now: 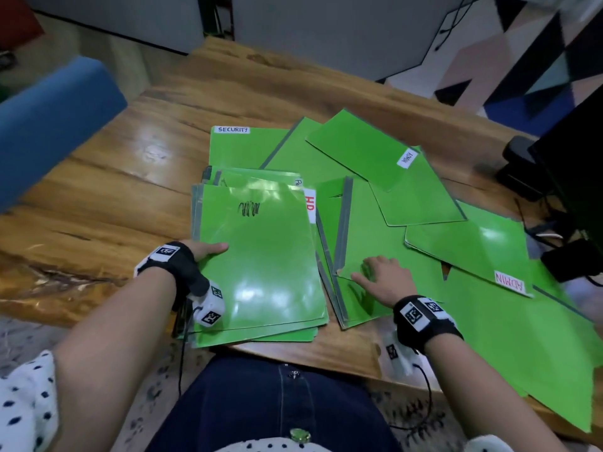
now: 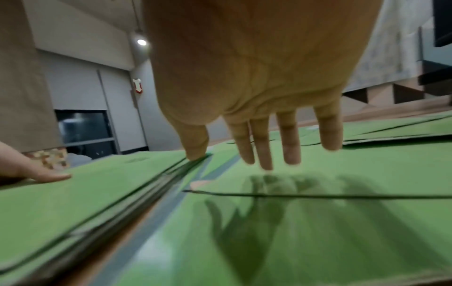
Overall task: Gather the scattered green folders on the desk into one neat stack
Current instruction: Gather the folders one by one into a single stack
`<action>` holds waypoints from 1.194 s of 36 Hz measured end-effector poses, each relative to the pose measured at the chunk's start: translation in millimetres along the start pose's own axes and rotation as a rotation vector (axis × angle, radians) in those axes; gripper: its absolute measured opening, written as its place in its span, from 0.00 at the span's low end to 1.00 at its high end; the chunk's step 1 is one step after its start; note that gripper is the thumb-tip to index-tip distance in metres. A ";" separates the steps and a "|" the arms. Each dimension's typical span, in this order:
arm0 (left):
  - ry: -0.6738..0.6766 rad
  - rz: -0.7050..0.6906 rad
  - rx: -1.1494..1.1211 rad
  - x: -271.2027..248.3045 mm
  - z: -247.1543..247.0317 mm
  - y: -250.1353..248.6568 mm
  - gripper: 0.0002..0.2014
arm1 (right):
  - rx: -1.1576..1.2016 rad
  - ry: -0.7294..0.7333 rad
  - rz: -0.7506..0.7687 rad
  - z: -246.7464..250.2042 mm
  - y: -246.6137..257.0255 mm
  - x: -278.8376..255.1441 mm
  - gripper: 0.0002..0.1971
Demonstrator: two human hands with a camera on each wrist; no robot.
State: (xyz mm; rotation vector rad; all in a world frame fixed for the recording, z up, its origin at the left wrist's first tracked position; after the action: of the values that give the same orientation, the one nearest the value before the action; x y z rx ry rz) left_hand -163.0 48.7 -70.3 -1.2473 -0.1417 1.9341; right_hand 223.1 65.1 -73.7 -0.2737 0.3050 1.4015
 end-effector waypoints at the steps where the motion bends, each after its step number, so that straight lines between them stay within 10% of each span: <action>1: -0.010 0.004 0.000 1.4 0.3 0.4 0.45 | -0.011 -0.020 -0.069 0.2 -7.5 6.7 0.39; 8: -0.050 0.026 -0.002 10.2 -0.7 5.3 0.45 | 0.171 0.092 -0.361 -8.3 -2.4 29.5 0.61; 23: -0.041 0.002 0.064 2.4 -0.6 5.0 0.46 | -0.101 0.179 -0.030 -32.0 5.3 -13.6 0.56; 31: -0.052 0.012 0.043 9.3 -1.7 11.6 0.45 | 0.170 0.019 -0.586 -6.0 -97.1 18.4 0.50; 39: -0.105 0.044 -0.051 15.4 0.5 17.2 0.48 | 0.347 0.143 -0.680 -33.8 -142.8 47.5 0.71; 43: -0.129 0.041 -0.030 18.5 10.6 23.9 0.46 | 0.561 0.173 -0.652 -19.1 -132.4 42.9 0.55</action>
State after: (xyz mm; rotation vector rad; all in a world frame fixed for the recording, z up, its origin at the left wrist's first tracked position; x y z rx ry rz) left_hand -188.4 48.7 -89.8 -1.1530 -0.2131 2.0548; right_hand 359.2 77.8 -106.2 -0.0173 0.6691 0.6125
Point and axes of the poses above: each hand's wrist, its own x-axis towards the middle knuckle, its own z-axis out of the back of the hand, y = z × x, the point moved 7 cm from there along x, towards the middle knuckle, and after that the axes turned 11 degrees about -z, right-handed, at the moved point
